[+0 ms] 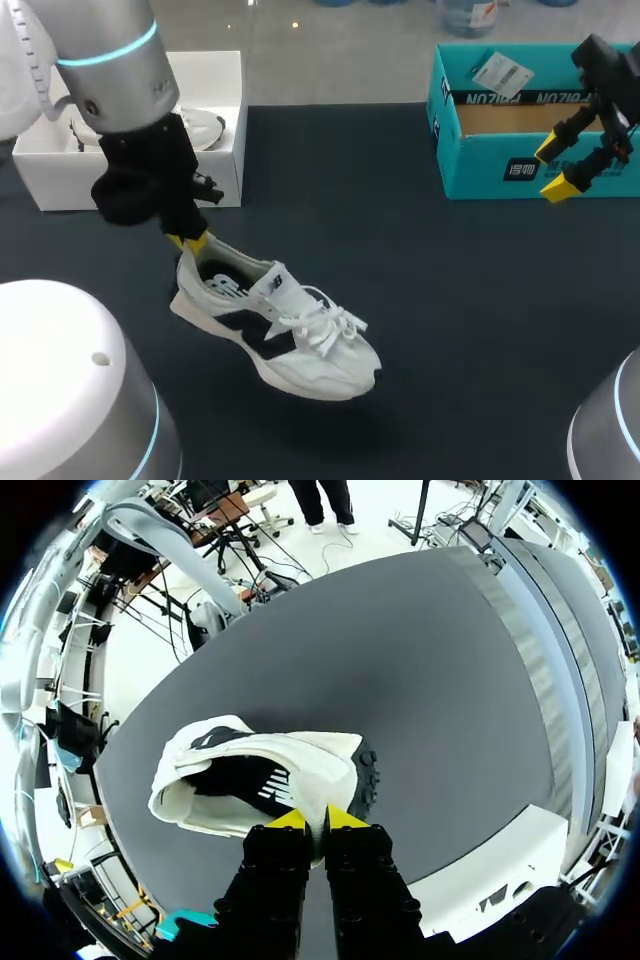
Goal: Take the shoe out of the shoebox, open the shoe tongue, remove and reinsert the insole, then place the shoe into the shoebox
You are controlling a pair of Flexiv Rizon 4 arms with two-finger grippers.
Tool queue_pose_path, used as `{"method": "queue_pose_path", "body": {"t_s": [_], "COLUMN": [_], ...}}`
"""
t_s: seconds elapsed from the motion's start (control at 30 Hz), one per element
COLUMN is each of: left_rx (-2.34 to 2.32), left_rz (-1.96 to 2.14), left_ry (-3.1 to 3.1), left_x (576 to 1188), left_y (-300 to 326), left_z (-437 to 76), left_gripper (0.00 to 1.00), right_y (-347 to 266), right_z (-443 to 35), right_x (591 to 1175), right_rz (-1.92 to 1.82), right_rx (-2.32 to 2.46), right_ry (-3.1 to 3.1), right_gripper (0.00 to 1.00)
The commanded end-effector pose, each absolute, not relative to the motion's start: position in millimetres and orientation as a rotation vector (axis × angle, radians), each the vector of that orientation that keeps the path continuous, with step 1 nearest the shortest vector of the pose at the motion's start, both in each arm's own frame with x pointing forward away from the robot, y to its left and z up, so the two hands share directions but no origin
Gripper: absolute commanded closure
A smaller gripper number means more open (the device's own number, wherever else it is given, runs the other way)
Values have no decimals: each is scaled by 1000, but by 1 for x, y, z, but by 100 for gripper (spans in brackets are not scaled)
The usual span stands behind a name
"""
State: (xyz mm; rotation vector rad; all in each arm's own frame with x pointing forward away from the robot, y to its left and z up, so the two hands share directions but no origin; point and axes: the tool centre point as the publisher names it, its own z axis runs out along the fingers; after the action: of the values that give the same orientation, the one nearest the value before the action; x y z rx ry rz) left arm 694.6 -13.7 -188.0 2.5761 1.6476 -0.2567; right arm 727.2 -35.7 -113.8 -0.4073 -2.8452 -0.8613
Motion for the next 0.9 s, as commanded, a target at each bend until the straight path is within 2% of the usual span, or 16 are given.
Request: {"method": "queue_pose_path", "body": {"t_s": [0.03, 0.4, 0.9], "left_rx": [2560, 2560, 2508], "left_rz": [-220, -245, -289], "left_ry": [1638, 1627, 1691], "left_x": [683, 678, 682], "left_y": [-27, -50, -77], "left_z": [-197, -207, -251], "left_gripper": [100, 100, 100], "right_y": [-35, -35, -35], "right_z": [-114, -114, -114], "right_x": [729, 729, 729], "right_rz": [-856, -856, -856], "right_rx": [-406, -406, -406], "right_ry": [-2845, -2845, -2845], "right_gripper": [0, 0, 0]}}
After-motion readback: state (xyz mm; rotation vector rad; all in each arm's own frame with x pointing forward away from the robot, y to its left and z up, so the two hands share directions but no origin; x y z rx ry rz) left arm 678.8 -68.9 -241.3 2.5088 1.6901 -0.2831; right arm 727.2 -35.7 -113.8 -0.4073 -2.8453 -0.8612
